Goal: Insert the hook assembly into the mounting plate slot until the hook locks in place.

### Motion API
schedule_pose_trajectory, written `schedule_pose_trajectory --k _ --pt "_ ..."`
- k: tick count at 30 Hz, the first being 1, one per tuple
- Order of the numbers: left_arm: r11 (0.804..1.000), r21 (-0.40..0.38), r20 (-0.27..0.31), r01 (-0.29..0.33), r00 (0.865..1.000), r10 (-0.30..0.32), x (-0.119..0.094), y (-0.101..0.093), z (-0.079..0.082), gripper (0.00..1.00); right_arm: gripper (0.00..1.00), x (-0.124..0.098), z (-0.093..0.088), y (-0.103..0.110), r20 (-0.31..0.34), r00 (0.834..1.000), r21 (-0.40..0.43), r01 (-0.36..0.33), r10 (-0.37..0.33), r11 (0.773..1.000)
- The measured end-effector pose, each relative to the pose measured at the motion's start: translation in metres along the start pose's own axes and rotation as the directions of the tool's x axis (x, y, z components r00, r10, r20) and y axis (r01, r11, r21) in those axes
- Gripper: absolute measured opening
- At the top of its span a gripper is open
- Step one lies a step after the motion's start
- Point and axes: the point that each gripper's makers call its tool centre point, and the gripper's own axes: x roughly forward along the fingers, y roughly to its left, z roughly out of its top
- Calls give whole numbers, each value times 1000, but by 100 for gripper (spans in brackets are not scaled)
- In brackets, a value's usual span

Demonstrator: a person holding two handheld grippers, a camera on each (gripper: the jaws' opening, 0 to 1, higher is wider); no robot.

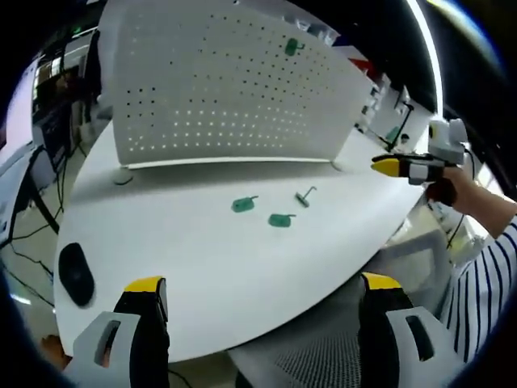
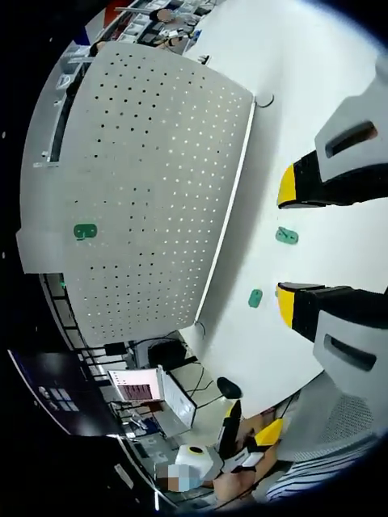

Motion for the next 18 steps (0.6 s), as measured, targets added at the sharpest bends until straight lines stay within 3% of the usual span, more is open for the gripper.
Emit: schedule_pose_trajectory --k 18 --pt "1000 -5 -41 -8 999 8 5 4 -7 100 34 4 -53 27 -117 992 16 -54 55 998"
